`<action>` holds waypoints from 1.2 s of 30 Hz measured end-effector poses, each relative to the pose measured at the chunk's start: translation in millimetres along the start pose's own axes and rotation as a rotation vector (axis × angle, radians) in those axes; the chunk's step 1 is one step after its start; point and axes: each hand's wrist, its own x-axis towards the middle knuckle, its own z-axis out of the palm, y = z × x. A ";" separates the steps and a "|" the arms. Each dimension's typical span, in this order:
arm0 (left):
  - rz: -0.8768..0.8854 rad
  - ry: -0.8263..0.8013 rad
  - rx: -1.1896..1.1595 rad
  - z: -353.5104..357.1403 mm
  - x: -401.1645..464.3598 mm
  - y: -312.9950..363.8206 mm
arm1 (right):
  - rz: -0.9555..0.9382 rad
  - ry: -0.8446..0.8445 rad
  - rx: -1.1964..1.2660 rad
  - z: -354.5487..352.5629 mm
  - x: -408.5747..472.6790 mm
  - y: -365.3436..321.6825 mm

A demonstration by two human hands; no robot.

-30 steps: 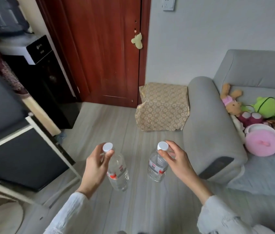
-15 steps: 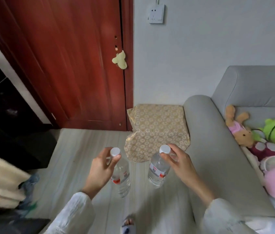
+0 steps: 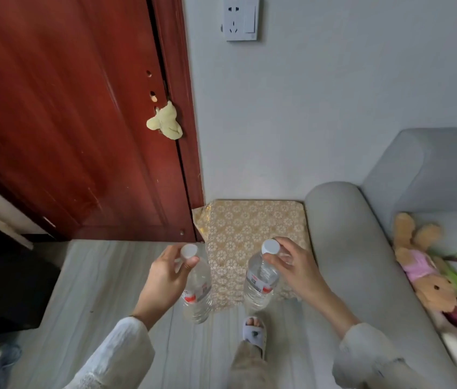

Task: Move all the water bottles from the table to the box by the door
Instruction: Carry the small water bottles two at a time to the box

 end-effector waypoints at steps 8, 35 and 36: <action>-0.083 0.043 0.102 51.6 127.9 21.9 | 0.016 -0.159 -0.097 -52.7 143.5 34.6; -0.285 0.039 0.139 178.1 461.3 -93.5 | 0.234 -0.045 -0.355 67.0 456.0 176.2; -0.285 0.018 0.148 188.6 480.6 -106.6 | 0.290 -0.013 -0.326 79.5 473.3 189.8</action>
